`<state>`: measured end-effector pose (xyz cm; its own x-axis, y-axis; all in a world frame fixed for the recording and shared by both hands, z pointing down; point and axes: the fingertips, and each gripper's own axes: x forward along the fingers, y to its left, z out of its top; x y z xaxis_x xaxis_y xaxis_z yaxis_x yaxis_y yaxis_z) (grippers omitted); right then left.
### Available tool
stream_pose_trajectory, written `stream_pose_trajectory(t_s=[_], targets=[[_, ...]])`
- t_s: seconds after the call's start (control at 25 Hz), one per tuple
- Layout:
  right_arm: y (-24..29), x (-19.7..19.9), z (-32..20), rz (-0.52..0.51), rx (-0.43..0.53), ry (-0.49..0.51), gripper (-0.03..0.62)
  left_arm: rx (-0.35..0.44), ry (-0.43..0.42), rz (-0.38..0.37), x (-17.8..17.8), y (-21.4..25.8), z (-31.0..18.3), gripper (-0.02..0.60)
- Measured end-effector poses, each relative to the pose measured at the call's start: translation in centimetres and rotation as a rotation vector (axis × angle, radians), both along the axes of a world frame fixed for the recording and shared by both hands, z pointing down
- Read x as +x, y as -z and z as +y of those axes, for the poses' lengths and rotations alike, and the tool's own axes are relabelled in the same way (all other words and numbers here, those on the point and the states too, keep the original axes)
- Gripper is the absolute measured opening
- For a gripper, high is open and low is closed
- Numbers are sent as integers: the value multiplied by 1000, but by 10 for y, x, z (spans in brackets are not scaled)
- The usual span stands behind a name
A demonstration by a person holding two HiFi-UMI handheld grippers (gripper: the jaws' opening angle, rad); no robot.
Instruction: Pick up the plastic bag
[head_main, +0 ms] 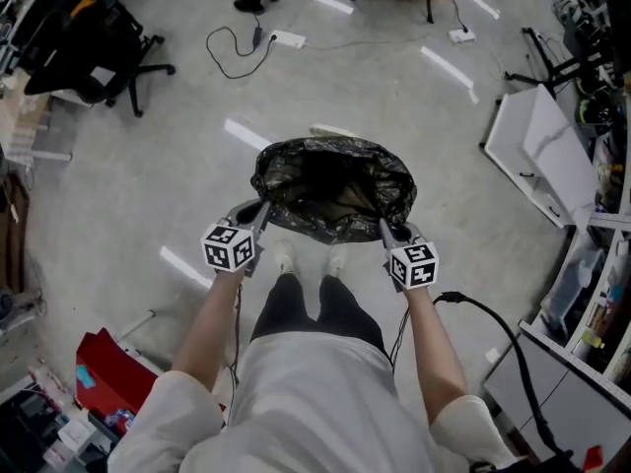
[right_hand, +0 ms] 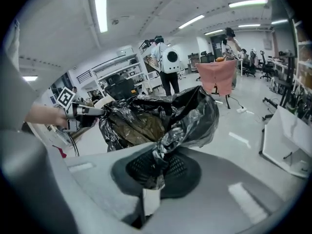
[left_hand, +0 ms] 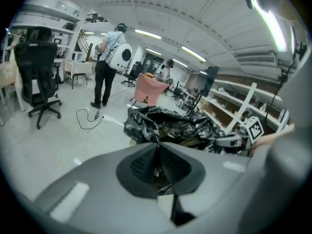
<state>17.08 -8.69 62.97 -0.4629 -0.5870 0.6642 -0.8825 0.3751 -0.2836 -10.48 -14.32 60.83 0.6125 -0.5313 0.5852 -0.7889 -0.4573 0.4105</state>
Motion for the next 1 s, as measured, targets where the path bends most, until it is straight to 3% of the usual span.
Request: stream_pose_trajectory(t_s=[0.36, 0.52, 1.0], targets=[[86, 8, 55, -20, 92, 55, 5, 107, 29, -55, -4, 95, 60, 8], [110, 9, 66, -23, 130, 36, 5, 127, 59, -42, -16, 117, 77, 8], [156, -39, 107, 30, 198, 18, 5, 184, -29, -20, -46, 157, 123, 8]])
